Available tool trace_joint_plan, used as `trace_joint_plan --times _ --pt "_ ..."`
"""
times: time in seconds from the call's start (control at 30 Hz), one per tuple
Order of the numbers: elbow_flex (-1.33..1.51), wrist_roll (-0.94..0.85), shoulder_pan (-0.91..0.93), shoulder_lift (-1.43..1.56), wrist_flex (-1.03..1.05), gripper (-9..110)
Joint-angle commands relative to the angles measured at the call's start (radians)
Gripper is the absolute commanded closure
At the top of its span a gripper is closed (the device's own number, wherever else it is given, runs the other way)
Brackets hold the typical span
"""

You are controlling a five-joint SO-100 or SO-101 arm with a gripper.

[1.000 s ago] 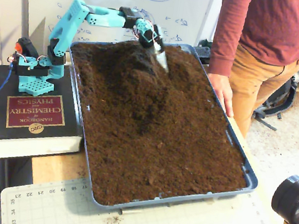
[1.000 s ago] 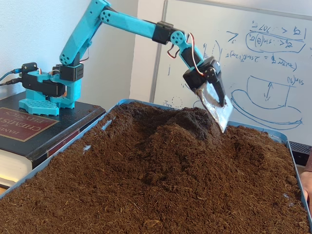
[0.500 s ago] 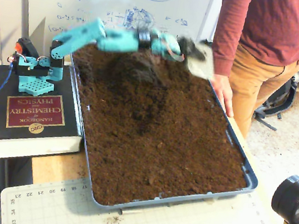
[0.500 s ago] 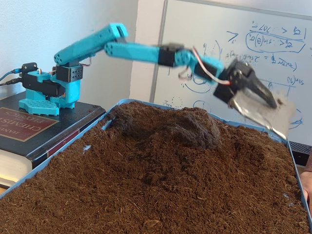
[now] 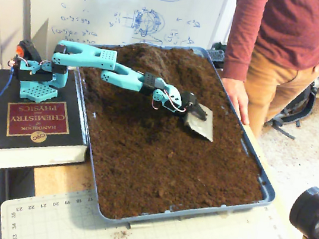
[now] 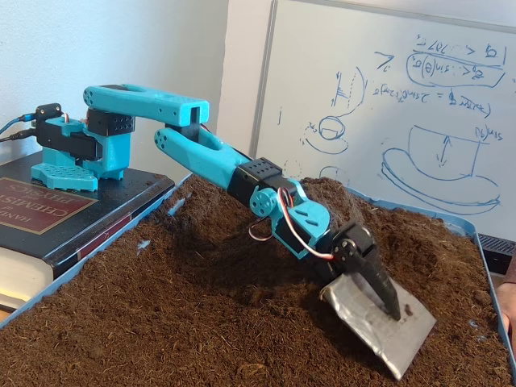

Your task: Build a berm.

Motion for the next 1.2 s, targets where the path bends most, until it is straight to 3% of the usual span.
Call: trace_joint_plan --times 0.0,0.27,0.63,1.17 --pt "-0.009 0.084 -0.015 0.058 0.017 101" --pt "0.095 0.094 -0.041 0.103 0.031 101" --pt "0.48 0.092 -0.092 0.423 0.245 101" --pt "0.962 0.092 -0.094 0.795 0.252 101"
